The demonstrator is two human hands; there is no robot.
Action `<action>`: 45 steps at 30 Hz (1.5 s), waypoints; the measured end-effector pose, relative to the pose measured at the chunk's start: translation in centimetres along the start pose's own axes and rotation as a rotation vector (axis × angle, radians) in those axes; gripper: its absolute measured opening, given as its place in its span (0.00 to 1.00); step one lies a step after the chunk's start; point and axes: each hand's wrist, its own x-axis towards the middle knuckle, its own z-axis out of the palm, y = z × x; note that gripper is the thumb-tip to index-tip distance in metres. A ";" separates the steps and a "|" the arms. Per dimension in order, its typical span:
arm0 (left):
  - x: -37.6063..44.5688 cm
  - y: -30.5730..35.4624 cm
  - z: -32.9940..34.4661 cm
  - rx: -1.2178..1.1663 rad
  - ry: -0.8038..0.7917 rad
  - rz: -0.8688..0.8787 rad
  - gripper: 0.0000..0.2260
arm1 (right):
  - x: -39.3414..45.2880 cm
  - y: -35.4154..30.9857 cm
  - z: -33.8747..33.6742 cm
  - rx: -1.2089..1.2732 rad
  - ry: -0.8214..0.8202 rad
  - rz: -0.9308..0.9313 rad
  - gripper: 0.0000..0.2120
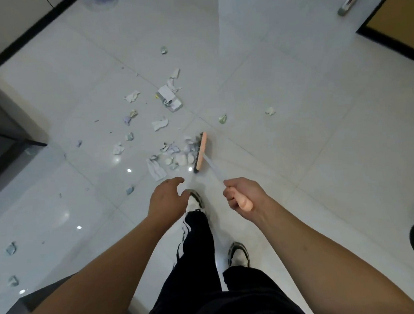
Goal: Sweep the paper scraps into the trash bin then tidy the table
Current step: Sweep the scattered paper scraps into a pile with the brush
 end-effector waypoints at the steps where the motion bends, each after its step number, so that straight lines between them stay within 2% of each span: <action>1: 1.4 0.1 -0.4 -0.007 -0.005 0.005 0.19 | 0.3 -0.9 0.9 -0.039 0.028 -0.019 0.07; 5: 7.6 0.8 -2.2 -0.039 -0.021 0.040 0.19 | 2.6 -4.6 3.9 -0.155 0.209 -0.120 0.06; 8: 11.9 1.5 -4.1 -0.068 -0.042 0.116 0.19 | 5.0 -8.8 4.4 -0.216 0.344 -0.204 0.04; 10: 14.8 1.8 -5.5 -0.081 -0.042 0.148 0.18 | 6.5 -12.0 4.0 -0.241 0.432 -0.215 0.06; 13: 19.4 2.1 -7.3 -0.081 -0.064 0.141 0.18 | 9.2 -16.9 2.6 -0.303 0.505 -0.243 0.03; 15: 22.5 2.2 -7.9 -0.055 -0.064 0.151 0.18 | 11.3 -20.0 1.6 -0.356 0.535 -0.242 0.05; 18: 25.9 1.7 -8.2 -0.044 -0.069 0.151 0.18 | 14.4 -23.6 0.3 -0.335 0.590 -0.212 0.03; 23: 28.6 0.7 -8.6 -0.055 -0.093 0.148 0.18 | 15.3 -23.9 2.5 -0.473 0.534 -0.116 0.04; 27: 28.5 1.0 -9.7 -0.078 -0.136 0.077 0.19 | 12.4 -20.4 8.2 -0.584 0.380 -0.049 0.09; 30: 28.8 1.5 -11.3 -0.113 -0.136 0.054 0.18 | 10.9 -18.8 12.2 -0.541 0.247 -0.020 0.22; 33: 30.2 1.9 -13.5 -0.131 -0.084 0.033 0.17 | 10.7 -19.8 15.1 -0.455 0.206 -0.017 0.22; 35: 31.4 2.1 -15.2 -0.145 -0.055 -0.002 0.19 | 11.0 -21.5 16.6 -0.450 0.177 -0.018 0.21; 38: 33.5 2.2 -17.3 -0.186 0.012 -0.055 0.20 | 12.1 -25.5 19.0 -0.569 0.137 -0.055 0.19; 41: 36.5 2.5 -19.4 -0.225 0.075 -0.124 0.21 | 14.1 -31.1 22.5 -0.750 0.101 -0.167 0.10; 42: 37.9 2.7 -20.0 -0.237 0.100 -0.146 0.21 | 15.4 -33.5 23.6 -0.804 0.092 -0.203 0.21; 45: 42.8 3.8 -22.0 -0.303 0.211 -0.210 0.23 | 20.2 -41.9 27.5 -1.020 0.084 -0.316 0.17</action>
